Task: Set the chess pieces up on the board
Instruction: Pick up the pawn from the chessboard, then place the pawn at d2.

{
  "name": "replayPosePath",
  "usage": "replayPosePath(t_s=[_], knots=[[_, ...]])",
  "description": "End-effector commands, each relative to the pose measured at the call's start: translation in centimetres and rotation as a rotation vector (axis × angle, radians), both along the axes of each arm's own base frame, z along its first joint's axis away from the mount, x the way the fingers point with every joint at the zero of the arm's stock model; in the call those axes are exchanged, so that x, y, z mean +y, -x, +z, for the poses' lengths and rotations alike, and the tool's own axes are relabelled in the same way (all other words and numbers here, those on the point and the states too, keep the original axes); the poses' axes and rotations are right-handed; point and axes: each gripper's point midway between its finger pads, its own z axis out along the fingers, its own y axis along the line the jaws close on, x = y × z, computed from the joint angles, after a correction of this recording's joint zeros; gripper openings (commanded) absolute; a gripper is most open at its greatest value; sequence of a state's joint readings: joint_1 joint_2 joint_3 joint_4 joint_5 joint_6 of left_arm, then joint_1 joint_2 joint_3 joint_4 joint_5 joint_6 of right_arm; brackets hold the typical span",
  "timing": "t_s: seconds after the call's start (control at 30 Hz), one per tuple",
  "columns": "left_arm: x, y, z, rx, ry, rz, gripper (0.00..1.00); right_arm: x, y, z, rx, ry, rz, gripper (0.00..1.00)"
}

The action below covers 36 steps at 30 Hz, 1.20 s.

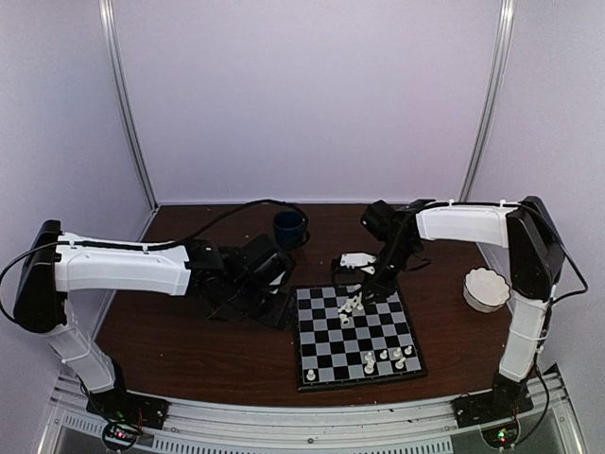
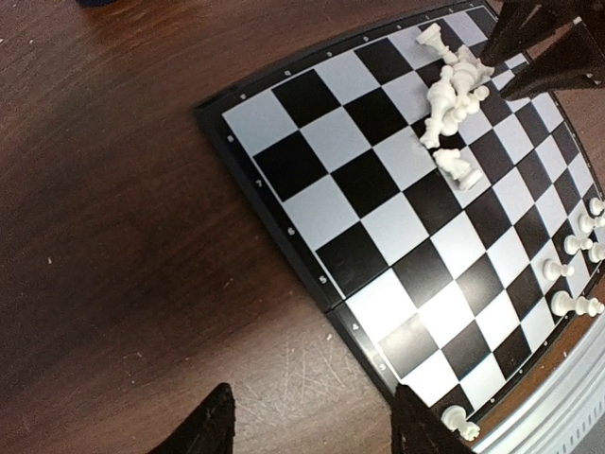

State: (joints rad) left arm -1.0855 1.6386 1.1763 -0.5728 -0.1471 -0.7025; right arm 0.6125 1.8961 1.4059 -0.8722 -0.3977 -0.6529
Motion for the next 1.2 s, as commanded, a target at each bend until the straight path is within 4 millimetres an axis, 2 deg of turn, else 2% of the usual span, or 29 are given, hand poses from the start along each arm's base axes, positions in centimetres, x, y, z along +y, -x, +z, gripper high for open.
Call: replayPosePath(t_s=[0.0, 0.17, 0.47, 0.6, 0.7, 0.93, 1.03, 1.17], knots=[[0.7, -0.8, 1.1, -0.04, 0.03, 0.047, 0.57, 0.7, 0.0, 0.1, -0.002, 0.016, 0.02, 0.27], [0.5, -0.8, 1.0, -0.036, 0.031, 0.043, 0.57, 1.0, 0.1, -0.8, 0.006, 0.034, 0.029, 0.26], [0.5, -0.8, 1.2, -0.041, 0.034, 0.044, 0.57, 1.1, 0.2, -1.3, 0.011, 0.047, 0.033, 0.13], [0.3, -0.9, 1.2, -0.037, 0.034, 0.045, 0.57, 1.1, 0.4, -1.0, 0.013, 0.046, 0.034, 0.07], [0.2, -0.9, 1.1, -0.036, 0.034, 0.042, 0.57, 1.0, 0.9, 0.1, 0.003, 0.029, 0.035, 0.05], [0.1, -1.0, 1.1, -0.039, 0.029, 0.038, 0.57, 0.1, 3.3, 3.4, -0.034, -0.01, 0.047, 0.04], [0.0, -1.1, 1.0, -0.04, 0.027, 0.035, 0.57, -0.2, 5.0, 4.5, -0.031, -0.036, 0.064, 0.04], [-0.4, -1.3, 1.0, -0.041, 0.026, 0.031, 0.57, 0.4, 8.7, 5.0, -0.01, -0.087, 0.149, 0.05]])
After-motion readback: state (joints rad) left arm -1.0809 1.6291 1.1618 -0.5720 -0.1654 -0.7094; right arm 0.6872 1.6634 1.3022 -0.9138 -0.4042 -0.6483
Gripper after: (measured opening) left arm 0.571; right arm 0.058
